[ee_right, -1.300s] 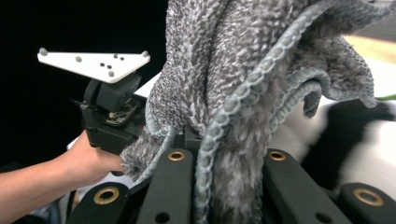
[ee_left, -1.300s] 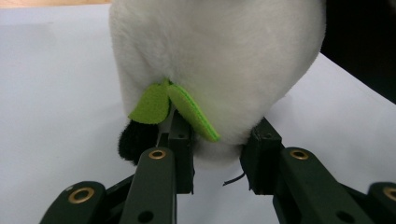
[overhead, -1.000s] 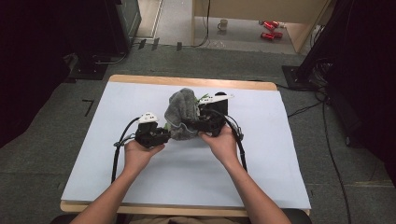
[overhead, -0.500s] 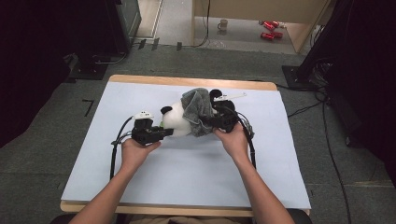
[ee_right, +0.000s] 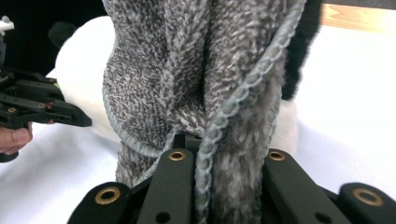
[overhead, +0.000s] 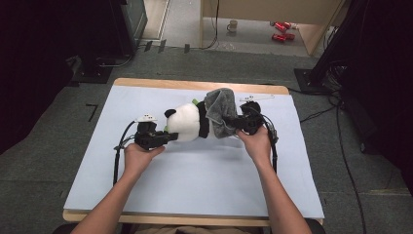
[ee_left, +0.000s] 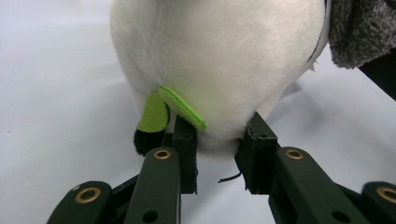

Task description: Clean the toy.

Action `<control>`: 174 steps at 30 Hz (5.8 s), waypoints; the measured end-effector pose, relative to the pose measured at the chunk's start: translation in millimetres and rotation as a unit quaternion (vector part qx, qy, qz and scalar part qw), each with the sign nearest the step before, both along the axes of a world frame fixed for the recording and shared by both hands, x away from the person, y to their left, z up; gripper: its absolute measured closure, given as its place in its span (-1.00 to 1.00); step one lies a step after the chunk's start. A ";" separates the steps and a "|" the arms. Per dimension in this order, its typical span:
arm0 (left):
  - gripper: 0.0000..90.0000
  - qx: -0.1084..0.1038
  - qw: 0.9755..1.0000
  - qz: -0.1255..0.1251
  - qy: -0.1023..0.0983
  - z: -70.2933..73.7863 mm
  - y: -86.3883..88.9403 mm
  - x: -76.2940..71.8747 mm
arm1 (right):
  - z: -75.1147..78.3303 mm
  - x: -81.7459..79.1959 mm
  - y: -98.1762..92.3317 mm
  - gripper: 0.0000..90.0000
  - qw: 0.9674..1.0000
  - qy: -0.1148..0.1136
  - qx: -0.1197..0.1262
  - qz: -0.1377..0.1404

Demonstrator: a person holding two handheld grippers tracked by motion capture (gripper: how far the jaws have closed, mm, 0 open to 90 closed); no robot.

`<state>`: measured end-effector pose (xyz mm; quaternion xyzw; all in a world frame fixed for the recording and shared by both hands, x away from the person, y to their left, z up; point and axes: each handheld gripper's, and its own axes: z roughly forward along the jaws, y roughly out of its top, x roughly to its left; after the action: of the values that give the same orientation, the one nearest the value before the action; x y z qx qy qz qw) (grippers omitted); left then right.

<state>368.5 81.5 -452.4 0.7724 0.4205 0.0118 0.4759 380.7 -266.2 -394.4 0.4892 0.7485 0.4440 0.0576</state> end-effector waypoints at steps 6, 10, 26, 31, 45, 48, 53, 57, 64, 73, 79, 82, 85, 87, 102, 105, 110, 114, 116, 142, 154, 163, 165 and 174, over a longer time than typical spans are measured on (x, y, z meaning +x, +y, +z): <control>0.59 -0.004 1.000 -0.001 0.007 -1.5 1.1 1.1 | -1.6 1.7 -13.4 0.81 1.000 0.007 0.006 -0.018; 0.59 -0.003 1.000 0.000 0.008 -1.4 0.8 1.0 | -4.4 3.0 -20.1 0.81 1.000 0.008 0.004 -0.029; 0.60 -0.008 1.000 0.007 0.012 -0.8 -1.8 -0.9 | 35.5 -13.9 -4.2 0.82 0.998 -0.027 0.049 0.004; 0.61 -0.004 1.000 0.004 -0.001 2.7 -10.3 -6.8 | 41.6 -22.0 27.2 0.82 0.997 -0.032 0.056 0.052; 0.62 0.018 1.000 -0.010 -0.021 7.9 -29.2 -20.6 | 14.9 -24.8 76.0 0.81 0.994 -0.020 0.030 0.101; 0.62 0.016 1.000 -0.007 -0.016 7.0 -27.6 -19.2 | 10.9 -19.2 65.7 0.81 0.997 -0.020 0.017 0.079; 0.62 0.016 1.000 -0.011 -0.013 7.6 -24.1 -16.5 | 4.2 -10.1 40.8 0.81 0.999 -0.008 0.006 0.038; 0.62 0.013 1.000 -0.012 -0.014 8.9 -22.8 -14.6 | 4.3 -6.5 24.0 0.81 1.000 -0.003 0.019 0.023; 0.62 0.009 1.000 -0.011 -0.009 7.3 -18.9 -12.1 | 3.1 -1.6 -3.1 0.81 1.000 0.000 0.026 -0.006; 0.63 0.005 1.000 -0.008 0.004 4.0 -10.8 -5.7 | 0.2 0.6 -28.3 0.81 0.999 0.004 0.016 -0.039; 0.65 0.007 1.000 0.000 0.017 -0.3 -4.0 -0.7 | -6.2 2.3 -49.3 0.81 0.997 0.009 -0.010 -0.081; 0.65 0.001 1.000 -0.006 0.019 -3.3 -2.0 2.2 | -17.9 6.1 -51.1 0.80 0.997 0.015 -0.006 -0.074; 0.65 -0.008 1.000 -0.013 0.026 -5.7 0.6 5.3 | -29.7 11.5 -44.8 0.80 0.998 0.039 0.018 -0.048; 0.67 -0.012 0.999 -0.020 0.026 -5.4 0.8 5.3 | -31.0 12.4 -41.1 0.81 0.998 0.040 0.024 -0.039; 0.68 -0.019 0.997 -0.068 0.043 19.7 1.1 -11.6 | 23.5 -22.8 -32.8 0.83 0.998 0.004 0.053 0.017; 0.66 -0.013 0.998 -0.061 0.029 16.7 -1.7 -12.1 | 33.9 -27.7 -14.5 0.82 0.998 -0.010 0.051 0.038; 0.58 -0.004 0.999 -0.048 0.005 13.8 -0.1 -13.2 | 22.1 -23.5 17.0 0.82 0.998 -0.018 0.000 0.054; 0.30 -0.010 0.999 -0.046 -0.017 12.1 3.6 -13.2 | 17.5 -17.9 19.6 0.82 0.998 -0.037 -0.019 0.045; 0.13 -0.004 0.998 -0.050 -0.041 12.1 5.1 -14.4 | 17.0 -16.3 18.4 0.82 0.998 -0.044 -0.025 0.037; 0.23 0.000 0.996 -0.043 -0.083 -11.3 -14.4 -1.8 | 11.3 -4.3 3.4 0.81 0.999 -0.034 0.035 0.017; 0.65 -0.071 0.995 -0.068 -0.011 3.5 -9.7 -7.8 | 55.6 -26.6 15.2 0.80 0.994 -0.084 0.055 0.035; 0.63 -0.089 0.994 -0.048 0.027 9.2 -18.2 -24.2 | 56.8 -41.4 65.6 0.80 0.988 -0.056 0.091 0.111; 0.61 -0.068 0.997 -0.045 0.015 8.9 -22.7 -27.6 | 45.2 -40.3 78.7 0.79 0.989 -0.040 0.079 0.118; 0.57 -0.043 0.998 -0.021 0.031 1.5 -25.4 -25.2 | 13.1 -31.3 94.0 0.80 0.993 -0.029 0.024 0.109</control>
<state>343.3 56.1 -450.9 0.7602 0.4186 -0.0400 0.4953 349.4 -172.1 -381.3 0.3930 0.7843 0.4796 0.0189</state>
